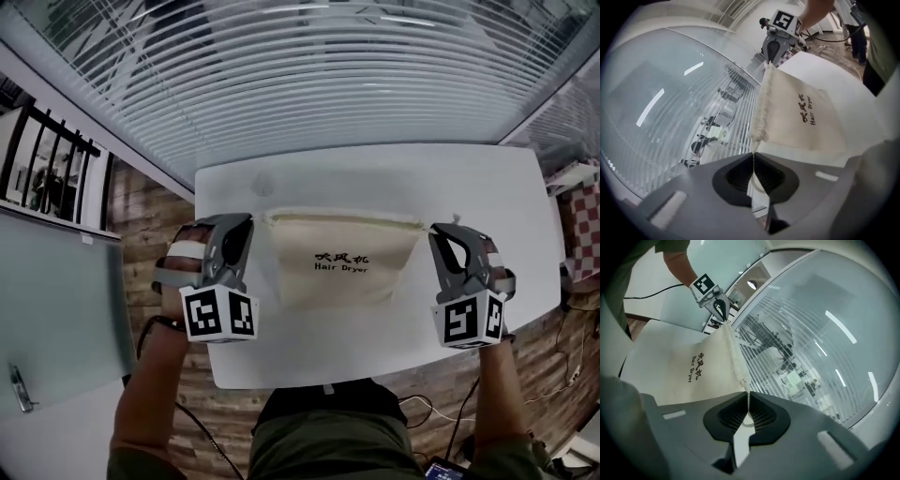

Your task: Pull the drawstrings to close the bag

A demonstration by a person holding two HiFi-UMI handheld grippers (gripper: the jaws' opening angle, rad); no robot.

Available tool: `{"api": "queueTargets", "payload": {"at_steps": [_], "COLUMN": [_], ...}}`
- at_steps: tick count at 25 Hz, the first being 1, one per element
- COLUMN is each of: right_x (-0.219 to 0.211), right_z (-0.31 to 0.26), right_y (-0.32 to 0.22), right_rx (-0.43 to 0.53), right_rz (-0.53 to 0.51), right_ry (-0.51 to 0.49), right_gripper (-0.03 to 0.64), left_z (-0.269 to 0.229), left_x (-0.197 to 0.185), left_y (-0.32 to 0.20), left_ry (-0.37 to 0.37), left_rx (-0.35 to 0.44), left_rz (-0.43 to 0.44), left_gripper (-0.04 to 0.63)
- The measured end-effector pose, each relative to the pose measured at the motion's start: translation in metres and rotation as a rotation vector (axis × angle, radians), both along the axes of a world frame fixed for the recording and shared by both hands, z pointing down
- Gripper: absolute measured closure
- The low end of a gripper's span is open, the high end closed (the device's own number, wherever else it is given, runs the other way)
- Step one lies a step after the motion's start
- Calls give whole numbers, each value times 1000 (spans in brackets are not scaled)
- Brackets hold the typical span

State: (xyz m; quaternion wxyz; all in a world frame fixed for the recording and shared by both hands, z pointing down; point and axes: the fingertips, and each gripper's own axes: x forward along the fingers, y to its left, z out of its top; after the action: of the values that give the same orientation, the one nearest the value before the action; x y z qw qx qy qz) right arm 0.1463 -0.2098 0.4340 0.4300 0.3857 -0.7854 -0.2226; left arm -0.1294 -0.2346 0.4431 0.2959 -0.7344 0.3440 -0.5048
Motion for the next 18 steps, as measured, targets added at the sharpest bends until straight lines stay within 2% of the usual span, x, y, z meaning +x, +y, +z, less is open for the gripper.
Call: {"api": "queueTargets", "payload": {"at_steps": [4,9,12,18], "right_x": [11,6,8,9], "right_z": [-36,-85,-109,-124], "right_y": [0,-1,0,-8], "right_rx": [91,187,214,245], "right_rz": [23,38,46,66], "right_ry": [41,61,59,50], "right_gripper": [603,604,604,604], "left_z": [-41,-95,-119,-134], "left_x": [7,-4,-5,-14], "left_y": [2,-3,1,-7], "left_ry": [-8,-17,-18,-13], "left_rx": [76,164,187,211], "left_rz": [4,-10,-16,-31], "left_gripper": [584,584,585,585]}}
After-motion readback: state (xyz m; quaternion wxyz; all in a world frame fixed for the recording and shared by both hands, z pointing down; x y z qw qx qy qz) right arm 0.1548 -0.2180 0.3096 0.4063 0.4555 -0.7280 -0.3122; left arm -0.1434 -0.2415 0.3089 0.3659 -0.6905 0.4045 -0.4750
